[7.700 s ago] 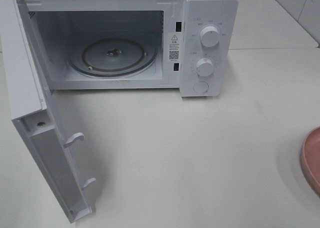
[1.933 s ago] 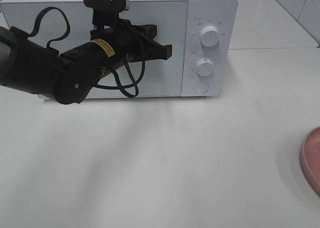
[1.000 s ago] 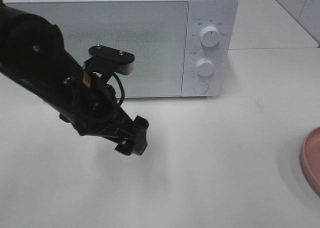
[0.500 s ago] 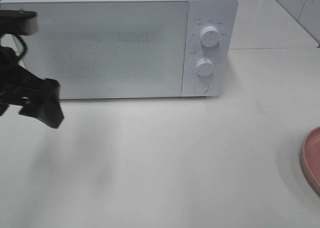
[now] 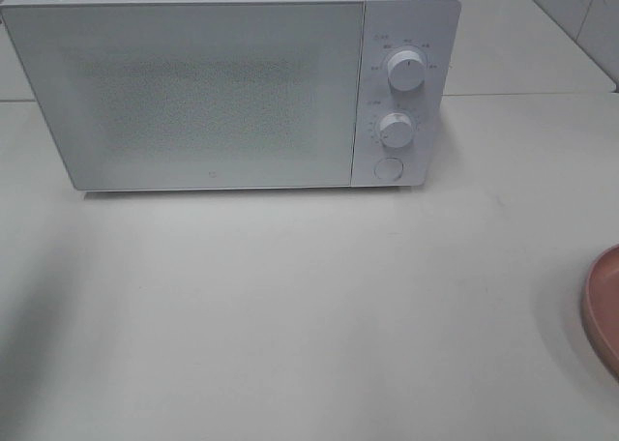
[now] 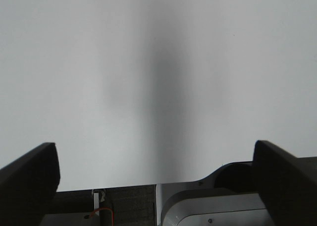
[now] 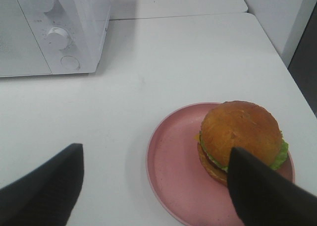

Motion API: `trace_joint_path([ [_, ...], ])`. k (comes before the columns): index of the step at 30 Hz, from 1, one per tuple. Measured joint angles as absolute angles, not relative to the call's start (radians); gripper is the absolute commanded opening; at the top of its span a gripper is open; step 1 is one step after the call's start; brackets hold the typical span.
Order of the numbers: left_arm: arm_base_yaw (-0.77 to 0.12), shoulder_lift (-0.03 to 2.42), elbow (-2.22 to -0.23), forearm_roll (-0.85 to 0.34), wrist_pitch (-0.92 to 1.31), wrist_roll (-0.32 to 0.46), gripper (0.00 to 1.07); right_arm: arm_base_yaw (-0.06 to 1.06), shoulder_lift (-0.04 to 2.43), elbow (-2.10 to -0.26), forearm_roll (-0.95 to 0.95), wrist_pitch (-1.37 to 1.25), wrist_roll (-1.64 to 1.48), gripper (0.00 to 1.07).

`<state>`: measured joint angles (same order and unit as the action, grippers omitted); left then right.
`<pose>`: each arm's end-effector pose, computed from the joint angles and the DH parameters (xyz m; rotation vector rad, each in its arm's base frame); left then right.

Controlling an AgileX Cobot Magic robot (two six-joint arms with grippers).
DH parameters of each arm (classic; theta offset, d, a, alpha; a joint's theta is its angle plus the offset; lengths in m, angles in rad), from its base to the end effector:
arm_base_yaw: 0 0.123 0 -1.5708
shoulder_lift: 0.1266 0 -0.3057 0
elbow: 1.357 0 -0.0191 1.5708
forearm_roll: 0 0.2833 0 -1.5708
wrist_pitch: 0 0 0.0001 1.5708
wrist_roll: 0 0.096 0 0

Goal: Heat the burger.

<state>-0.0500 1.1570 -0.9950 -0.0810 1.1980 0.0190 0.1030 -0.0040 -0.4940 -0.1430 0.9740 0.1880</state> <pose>0.2248 -0.0185 0.3225 0.0722 2.8417 -0.1202 0.0117 -0.0102 0.2970 0.0820 1.9504 0.0233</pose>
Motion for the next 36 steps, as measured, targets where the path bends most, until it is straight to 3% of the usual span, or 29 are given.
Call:
trace_joint_path([
  [8,-0.047,0.974,-0.971,-0.08,1.216,0.021,0.98,0.103,-0.004,-0.494,-0.143,0.974,0.188,0.76],
  [26,-0.047,0.394,-0.538,-0.066,1.104,0.022,0.98,0.103,-0.004,-0.494,-0.143,0.974,0.188,0.76],
  [36,-0.047,0.106,-0.521,-0.058,1.083,0.022,0.98,0.103,-0.004,-0.494,-0.143,0.974,0.188,0.76],
])
